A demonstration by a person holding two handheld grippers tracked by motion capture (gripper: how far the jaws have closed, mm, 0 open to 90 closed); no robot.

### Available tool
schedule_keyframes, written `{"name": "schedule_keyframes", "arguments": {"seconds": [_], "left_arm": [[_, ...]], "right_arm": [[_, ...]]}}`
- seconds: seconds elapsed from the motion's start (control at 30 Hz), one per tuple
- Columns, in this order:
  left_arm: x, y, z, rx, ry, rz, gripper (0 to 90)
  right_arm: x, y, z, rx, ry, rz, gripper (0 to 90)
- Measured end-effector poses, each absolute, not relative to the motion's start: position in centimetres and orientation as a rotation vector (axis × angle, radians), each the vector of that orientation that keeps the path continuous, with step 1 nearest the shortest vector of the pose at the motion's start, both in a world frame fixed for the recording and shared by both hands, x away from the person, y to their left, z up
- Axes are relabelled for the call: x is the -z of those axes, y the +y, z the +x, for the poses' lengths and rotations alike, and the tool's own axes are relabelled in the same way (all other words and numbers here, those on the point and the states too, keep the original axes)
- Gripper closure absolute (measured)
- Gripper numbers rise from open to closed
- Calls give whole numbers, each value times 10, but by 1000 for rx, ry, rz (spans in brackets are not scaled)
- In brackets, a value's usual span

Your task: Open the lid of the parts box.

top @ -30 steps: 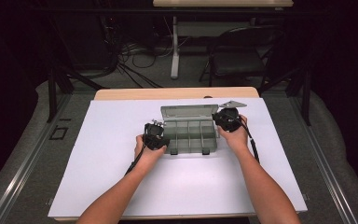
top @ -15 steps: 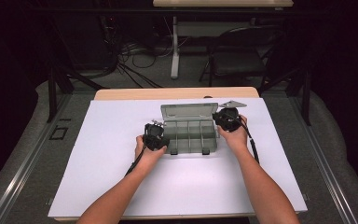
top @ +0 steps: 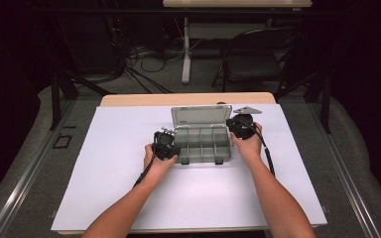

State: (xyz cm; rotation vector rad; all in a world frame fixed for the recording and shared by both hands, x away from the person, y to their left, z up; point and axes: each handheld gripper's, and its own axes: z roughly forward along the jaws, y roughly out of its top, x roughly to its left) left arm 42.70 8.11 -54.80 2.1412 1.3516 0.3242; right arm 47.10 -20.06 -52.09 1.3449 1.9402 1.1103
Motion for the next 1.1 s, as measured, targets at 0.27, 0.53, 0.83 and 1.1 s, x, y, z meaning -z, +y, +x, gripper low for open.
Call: {"name": "schedule_keyframes", "arguments": {"seconds": [0.27, 0.53, 0.83, 1.1], "left_arm": [[548, 82, 427, -322, 1350, 2148, 694], [548, 81, 427, -329, 1349, 2144, 695], [548, 82, 427, -333, 1346, 2147, 695], [548, 82, 427, -336, 1347, 2147, 695]], "right_arm": [[521, -198, 473, -1124, 1903, 1404, 872], [521, -196, 478, -1124, 1863, 1486, 880], [518, -191, 487, -1095, 1837, 1580, 887], [518, -188, 494, -1060, 1827, 1603, 891]]}}
